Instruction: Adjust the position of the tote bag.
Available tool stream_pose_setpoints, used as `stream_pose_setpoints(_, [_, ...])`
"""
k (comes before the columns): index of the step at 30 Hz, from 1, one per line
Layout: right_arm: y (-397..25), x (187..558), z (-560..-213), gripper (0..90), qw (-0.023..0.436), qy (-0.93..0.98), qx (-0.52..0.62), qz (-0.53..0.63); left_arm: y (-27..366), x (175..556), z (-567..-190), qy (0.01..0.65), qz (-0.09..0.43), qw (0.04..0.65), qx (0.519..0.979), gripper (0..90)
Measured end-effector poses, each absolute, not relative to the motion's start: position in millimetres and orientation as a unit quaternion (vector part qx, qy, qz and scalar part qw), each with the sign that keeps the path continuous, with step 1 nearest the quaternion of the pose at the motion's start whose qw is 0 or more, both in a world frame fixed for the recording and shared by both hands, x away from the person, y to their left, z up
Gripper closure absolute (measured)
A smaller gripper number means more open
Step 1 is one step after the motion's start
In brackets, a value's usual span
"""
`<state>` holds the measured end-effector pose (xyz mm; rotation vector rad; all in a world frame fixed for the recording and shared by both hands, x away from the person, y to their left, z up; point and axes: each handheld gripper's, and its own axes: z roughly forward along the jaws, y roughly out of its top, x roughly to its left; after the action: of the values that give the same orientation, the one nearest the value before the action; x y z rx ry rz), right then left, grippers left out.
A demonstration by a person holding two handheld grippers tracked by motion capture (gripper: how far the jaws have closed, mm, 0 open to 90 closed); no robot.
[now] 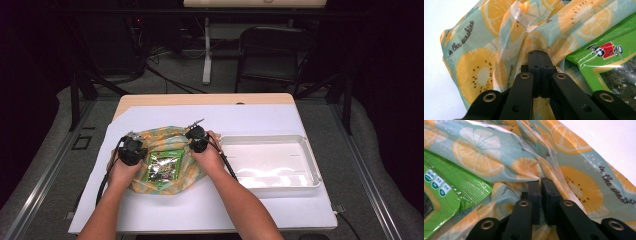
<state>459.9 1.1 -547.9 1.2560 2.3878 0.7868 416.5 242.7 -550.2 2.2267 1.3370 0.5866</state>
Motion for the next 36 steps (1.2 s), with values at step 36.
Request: stream_pose_setpoints(36, [-7, 396, -498, 74.9, 0.157, 0.840, 0.354, 0.381, 246, 415, -552, 0.503, 0.206, 0.255, 0.800, 90.0])
